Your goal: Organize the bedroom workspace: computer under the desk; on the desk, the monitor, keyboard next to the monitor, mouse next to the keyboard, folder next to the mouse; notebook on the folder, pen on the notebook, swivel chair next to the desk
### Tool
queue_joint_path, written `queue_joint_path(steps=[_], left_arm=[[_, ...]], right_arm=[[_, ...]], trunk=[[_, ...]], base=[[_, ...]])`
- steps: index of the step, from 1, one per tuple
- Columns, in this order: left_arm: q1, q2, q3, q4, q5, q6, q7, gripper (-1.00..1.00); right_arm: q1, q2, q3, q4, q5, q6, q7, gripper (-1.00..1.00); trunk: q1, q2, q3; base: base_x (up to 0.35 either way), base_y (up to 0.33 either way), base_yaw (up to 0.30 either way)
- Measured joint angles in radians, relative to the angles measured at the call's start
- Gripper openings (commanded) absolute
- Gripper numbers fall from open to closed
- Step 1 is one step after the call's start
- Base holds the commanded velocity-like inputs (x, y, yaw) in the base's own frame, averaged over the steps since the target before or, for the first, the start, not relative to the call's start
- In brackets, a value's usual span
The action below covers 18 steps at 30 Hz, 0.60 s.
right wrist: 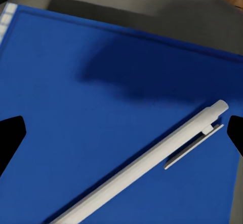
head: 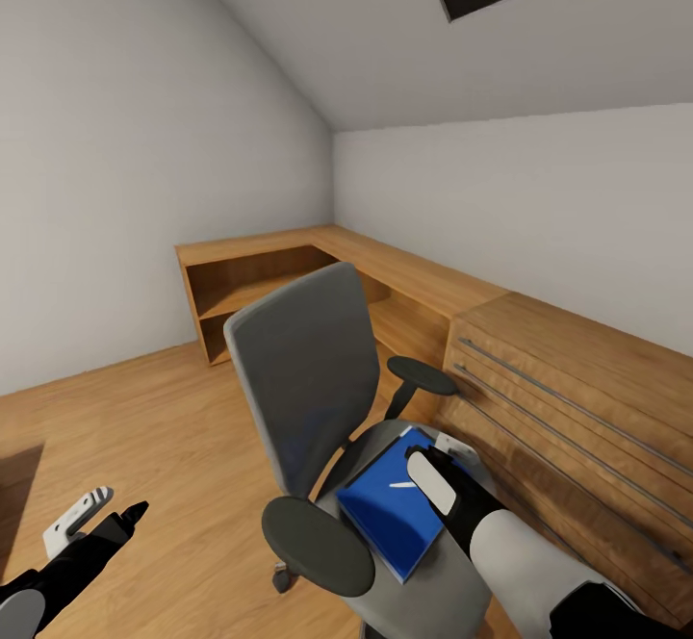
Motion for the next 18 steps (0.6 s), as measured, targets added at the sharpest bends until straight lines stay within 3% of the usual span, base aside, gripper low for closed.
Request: queue_joint_path(steps=[18], left_arm=[[0.000,0.000,0.003,0.000,0.001,0.000,0.000,1.00]], right_arm=[[0.000,-0.003,-0.008,0.002,-0.004,0.004,0.001,1.00]], trunk=[[0.000,0.000,0.000]], base=[[0.000,0.000,0.000]])
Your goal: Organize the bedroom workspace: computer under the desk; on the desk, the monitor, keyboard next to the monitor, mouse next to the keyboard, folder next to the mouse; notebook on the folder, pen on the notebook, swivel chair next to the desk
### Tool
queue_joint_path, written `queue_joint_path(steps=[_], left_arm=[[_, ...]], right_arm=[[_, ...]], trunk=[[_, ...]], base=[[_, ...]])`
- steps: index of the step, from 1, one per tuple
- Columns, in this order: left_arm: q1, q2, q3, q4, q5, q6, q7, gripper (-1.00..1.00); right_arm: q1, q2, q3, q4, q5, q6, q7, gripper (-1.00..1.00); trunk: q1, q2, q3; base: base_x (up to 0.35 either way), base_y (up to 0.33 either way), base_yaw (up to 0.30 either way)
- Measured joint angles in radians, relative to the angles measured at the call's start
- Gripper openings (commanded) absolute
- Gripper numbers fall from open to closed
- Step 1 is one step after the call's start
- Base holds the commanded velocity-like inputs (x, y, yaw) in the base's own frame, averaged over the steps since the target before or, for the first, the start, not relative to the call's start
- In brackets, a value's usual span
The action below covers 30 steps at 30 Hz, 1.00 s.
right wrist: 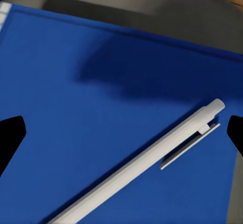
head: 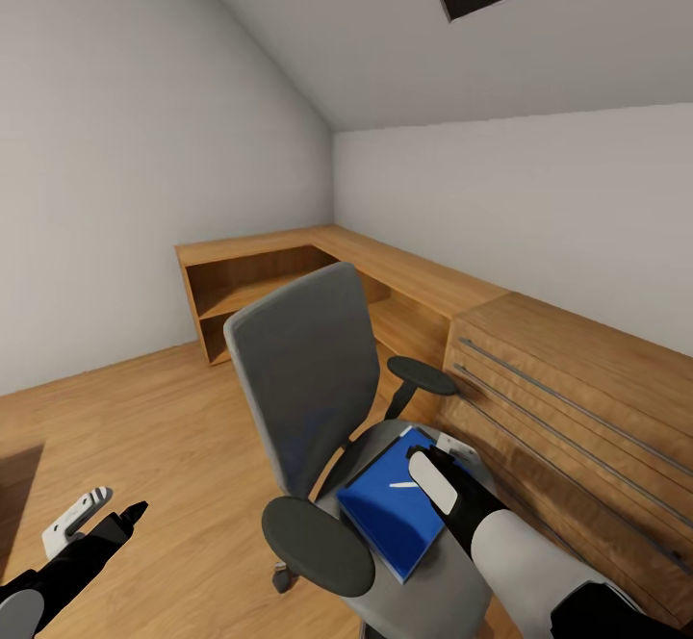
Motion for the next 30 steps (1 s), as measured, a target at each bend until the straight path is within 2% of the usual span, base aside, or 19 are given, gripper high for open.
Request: queue_joint_path(steps=[10,30], left_arm=[[0.000,0.000,0.002,0.000,0.001,0.000,0.000,1.00],[0.000,0.000,0.009,0.000,0.000,0.000,0.001,1.00]], right_arm=[[0.000,0.000,-0.045,0.000,-0.007,0.005,0.001,1.00],[0.000,0.000,-0.053,0.000,-0.011,0.009,0.000,1.00]], trunk=[[0.000,0.000,0.000],[0.000,0.000,0.000]], base=[[0.000,0.000,0.000],[0.000,0.000,0.000]])
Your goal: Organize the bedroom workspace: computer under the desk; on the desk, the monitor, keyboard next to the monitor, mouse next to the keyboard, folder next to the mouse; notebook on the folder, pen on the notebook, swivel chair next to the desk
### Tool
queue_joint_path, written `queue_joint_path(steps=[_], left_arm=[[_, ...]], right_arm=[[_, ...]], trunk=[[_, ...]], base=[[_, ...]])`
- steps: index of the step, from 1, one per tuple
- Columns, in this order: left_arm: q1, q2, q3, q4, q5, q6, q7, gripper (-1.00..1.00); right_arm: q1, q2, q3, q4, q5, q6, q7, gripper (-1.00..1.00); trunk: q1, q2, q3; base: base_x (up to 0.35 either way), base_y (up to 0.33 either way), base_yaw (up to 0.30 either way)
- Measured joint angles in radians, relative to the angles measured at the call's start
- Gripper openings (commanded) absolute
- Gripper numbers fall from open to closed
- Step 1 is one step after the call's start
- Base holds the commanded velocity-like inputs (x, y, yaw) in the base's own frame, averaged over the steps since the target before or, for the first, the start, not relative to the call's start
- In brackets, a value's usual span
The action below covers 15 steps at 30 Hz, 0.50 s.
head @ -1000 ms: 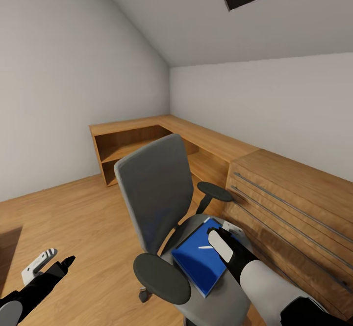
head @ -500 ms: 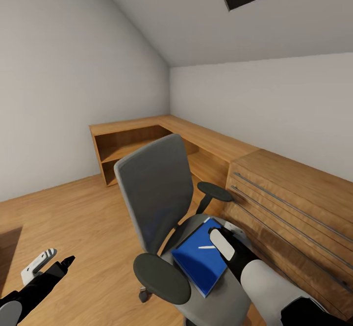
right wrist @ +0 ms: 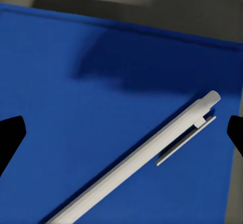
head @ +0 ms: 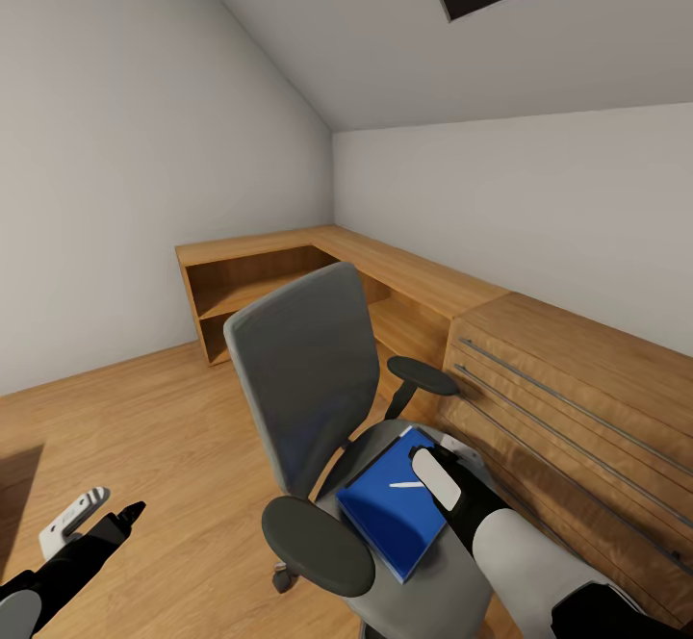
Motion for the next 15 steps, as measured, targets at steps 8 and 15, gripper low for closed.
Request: queue_joint_path(steps=[8,15], left_arm=[[0.000,0.000,0.007,0.000,0.000,0.000,-0.001,1.00],[0.000,-0.001,0.008,0.000,0.000,0.000,-0.001,1.00]], right_arm=[[0.000,0.000,0.000,0.000,-0.012,0.017,0.000,1.00],[0.000,0.000,0.000,0.000,-0.030,0.021,0.000,1.00]], trunk=[[0.000,0.000,0.000],[0.000,0.000,0.000]], base=[[0.000,0.000,0.000],[0.000,0.000,0.000]])
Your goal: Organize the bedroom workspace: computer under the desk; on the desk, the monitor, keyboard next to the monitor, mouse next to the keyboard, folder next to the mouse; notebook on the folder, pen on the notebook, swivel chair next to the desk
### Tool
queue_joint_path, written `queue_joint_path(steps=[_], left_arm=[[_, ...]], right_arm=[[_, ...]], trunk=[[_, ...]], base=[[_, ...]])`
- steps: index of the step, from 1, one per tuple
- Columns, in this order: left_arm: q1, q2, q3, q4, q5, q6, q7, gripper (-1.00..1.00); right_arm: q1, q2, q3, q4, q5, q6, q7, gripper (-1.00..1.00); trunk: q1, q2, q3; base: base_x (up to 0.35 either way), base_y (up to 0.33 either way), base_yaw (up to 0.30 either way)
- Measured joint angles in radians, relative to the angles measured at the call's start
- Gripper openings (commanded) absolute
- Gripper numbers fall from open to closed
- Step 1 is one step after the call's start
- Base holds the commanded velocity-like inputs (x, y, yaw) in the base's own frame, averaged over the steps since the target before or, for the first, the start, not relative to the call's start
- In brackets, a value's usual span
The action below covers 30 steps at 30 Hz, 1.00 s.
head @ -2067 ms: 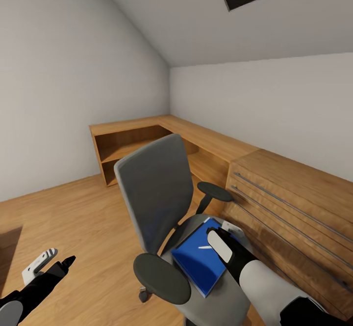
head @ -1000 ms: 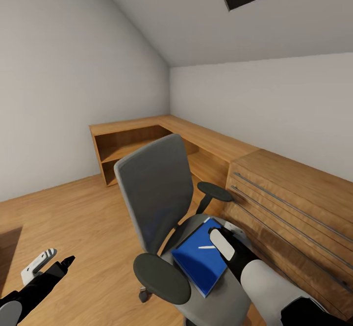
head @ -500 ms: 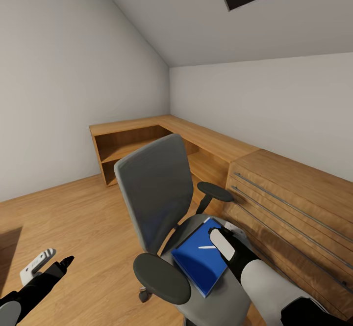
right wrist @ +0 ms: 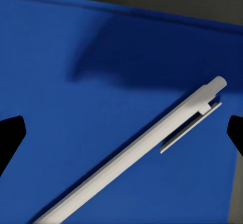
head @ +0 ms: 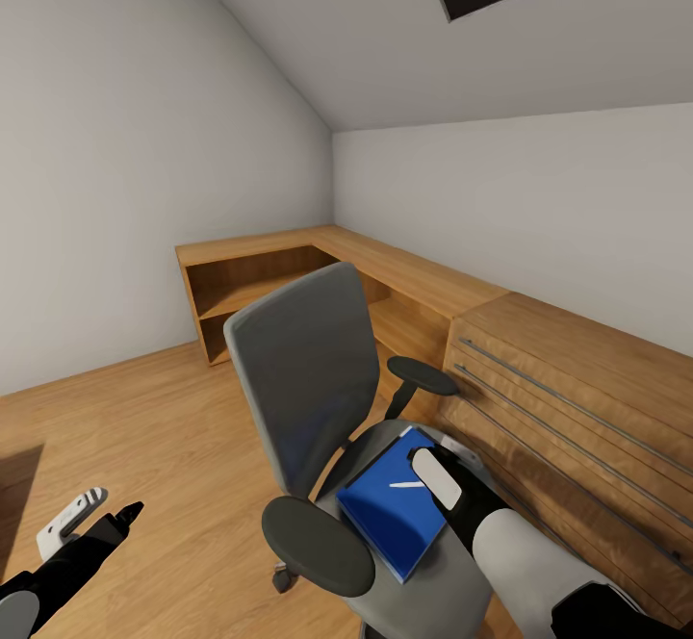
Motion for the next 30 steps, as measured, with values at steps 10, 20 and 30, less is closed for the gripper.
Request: queue_joint_path(steps=[10,20,30], left_arm=[[0.000,0.000,0.001,0.000,0.000,0.000,0.000,1.00],[0.000,0.000,0.002,0.000,0.000,0.000,0.000,1.00],[0.000,-0.001,0.001,0.000,0.000,0.000,0.000,1.00]], right_arm=[[0.000,0.000,-0.001,0.000,-0.004,0.019,0.000,1.00],[0.000,0.000,-0.001,0.000,-0.004,0.025,0.000,1.00],[0.000,-0.002,-0.001,0.000,-0.028,0.026,0.000,1.00]], trunk=[[0.000,0.000,0.000],[0.000,0.000,0.000],[0.000,0.000,0.000]], base=[[0.000,0.000,0.000],[0.000,0.000,0.000],[0.000,0.000,0.000]])
